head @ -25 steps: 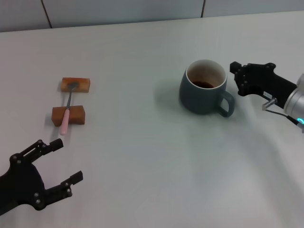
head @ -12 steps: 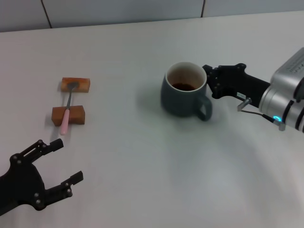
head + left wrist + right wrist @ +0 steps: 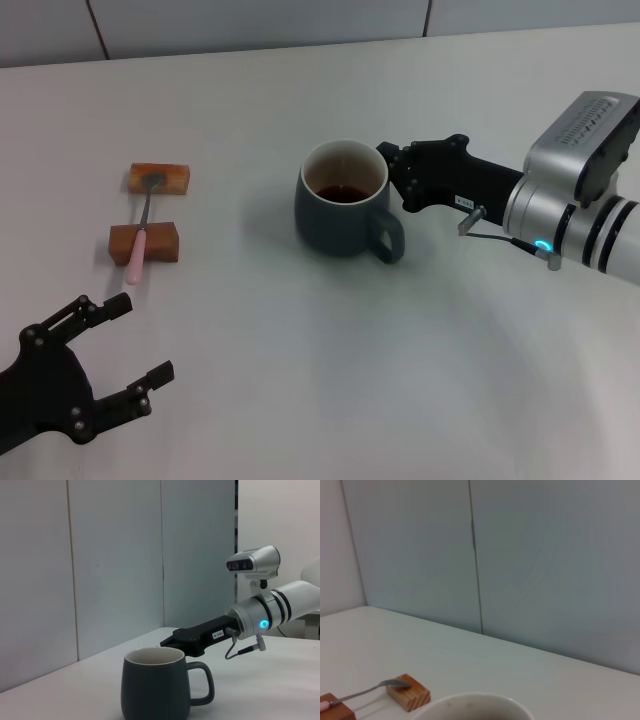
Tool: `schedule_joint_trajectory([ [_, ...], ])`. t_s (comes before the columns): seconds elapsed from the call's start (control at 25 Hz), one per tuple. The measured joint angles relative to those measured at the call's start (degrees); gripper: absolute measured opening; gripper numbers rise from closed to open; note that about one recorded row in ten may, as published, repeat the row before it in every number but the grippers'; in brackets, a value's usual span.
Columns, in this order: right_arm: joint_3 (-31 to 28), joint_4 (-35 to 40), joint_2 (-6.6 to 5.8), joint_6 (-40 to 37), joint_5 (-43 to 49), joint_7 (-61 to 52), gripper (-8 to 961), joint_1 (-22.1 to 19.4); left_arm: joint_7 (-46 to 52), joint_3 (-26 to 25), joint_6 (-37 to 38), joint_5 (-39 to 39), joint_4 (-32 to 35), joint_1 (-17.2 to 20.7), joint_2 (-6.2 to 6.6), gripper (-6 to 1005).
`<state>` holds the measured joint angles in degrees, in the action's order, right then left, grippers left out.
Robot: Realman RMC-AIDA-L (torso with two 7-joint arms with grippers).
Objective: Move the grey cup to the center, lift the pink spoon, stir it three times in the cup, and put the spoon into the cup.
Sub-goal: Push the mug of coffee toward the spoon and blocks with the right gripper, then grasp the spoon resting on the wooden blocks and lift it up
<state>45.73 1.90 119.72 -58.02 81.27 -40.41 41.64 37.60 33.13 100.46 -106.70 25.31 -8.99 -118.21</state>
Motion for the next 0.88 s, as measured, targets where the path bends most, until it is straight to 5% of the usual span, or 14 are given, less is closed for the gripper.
schedule_joint_trajectory([
  [0.52,0.0,-0.6,0.08,-0.1,-0.4,0.4,-1,0.7,-0.1,0.0,0.0,0.0,0.0,-0.1,-0.01,845],
  [0.72,-0.2,3.0,-0.22,-4.6,-1.6,0.3,-1,-3.2,-0.1,0.0,0.0,0.0,0.0,-0.1,-0.08,845],
  [0.88,0.2,8.0,-0.38,-17.1,-1.6,0.2,-1,-9.0,-0.2,0.0,0.0,0.0,0.0,-0.1,-0.09,845],
])
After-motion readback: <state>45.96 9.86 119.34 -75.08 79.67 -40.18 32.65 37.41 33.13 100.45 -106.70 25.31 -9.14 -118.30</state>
